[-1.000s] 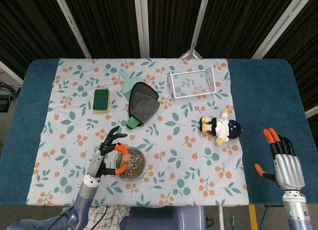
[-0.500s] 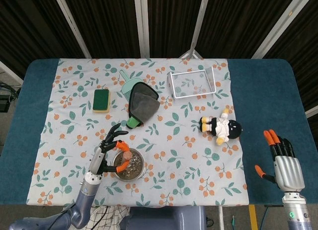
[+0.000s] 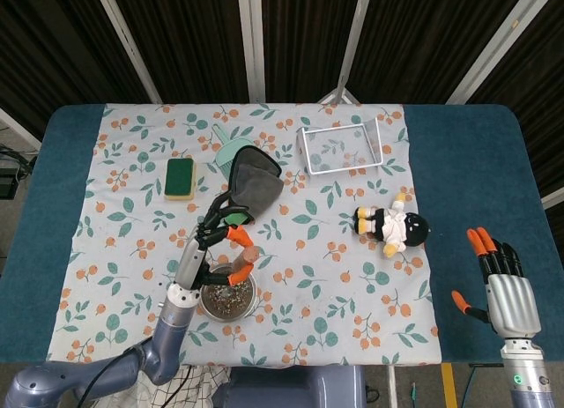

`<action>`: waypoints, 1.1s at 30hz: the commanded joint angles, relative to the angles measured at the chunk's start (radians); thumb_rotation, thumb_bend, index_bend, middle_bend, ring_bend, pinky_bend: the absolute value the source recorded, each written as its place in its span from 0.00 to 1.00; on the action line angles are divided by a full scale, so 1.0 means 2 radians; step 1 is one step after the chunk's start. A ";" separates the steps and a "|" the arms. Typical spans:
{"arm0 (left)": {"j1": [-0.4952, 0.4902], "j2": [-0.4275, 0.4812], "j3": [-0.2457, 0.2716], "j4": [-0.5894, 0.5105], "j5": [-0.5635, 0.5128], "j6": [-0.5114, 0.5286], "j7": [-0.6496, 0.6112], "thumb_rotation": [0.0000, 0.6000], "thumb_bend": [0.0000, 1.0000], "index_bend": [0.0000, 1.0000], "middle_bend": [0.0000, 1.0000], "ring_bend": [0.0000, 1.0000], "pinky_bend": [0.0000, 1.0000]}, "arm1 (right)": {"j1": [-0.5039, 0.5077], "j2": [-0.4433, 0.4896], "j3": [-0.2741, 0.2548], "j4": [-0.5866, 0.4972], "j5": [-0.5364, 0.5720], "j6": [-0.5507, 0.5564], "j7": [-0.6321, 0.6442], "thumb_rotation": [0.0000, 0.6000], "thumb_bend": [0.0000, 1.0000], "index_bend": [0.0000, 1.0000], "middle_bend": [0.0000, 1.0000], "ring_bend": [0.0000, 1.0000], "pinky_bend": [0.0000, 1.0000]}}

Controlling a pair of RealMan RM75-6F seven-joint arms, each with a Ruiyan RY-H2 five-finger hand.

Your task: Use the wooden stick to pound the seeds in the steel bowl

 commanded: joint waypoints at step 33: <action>0.088 0.302 0.065 -0.073 -0.028 -0.088 0.262 1.00 0.68 0.66 0.75 0.26 0.06 | -0.005 -0.003 -0.003 -0.003 0.001 0.002 -0.010 1.00 0.27 0.00 0.00 0.00 0.00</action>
